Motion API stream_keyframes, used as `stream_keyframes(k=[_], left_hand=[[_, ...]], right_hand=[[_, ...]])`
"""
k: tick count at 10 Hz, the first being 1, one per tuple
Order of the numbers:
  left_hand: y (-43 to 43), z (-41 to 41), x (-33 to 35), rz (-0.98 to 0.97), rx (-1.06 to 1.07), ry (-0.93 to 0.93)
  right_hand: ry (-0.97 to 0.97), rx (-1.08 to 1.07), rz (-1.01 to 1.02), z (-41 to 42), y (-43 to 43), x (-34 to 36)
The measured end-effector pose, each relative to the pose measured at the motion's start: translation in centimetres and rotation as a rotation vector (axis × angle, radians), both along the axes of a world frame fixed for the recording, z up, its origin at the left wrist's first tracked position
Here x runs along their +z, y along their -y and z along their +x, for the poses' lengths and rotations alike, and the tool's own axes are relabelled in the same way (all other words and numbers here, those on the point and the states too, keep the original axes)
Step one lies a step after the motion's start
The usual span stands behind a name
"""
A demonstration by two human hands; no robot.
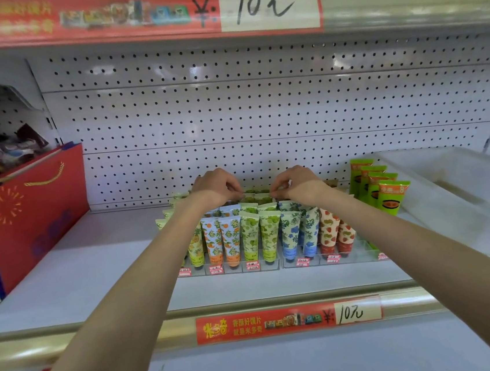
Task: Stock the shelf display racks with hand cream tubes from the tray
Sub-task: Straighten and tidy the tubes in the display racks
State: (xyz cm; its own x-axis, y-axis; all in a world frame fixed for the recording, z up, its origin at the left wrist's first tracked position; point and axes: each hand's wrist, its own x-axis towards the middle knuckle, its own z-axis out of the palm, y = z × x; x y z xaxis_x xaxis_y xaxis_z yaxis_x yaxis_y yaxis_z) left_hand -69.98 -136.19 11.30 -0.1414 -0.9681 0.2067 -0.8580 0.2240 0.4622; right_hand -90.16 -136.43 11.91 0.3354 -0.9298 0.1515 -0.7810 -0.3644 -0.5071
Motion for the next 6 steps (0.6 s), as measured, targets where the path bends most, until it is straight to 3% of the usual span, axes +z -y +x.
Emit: stream_keyframes(k=[6], left_hand=[[-0.62, 0.4, 0.58, 0.028, -0.015, -0.067]], right_hand=[[0.061, -0.047, -0.014, -0.67, -0.31, 0.71]])
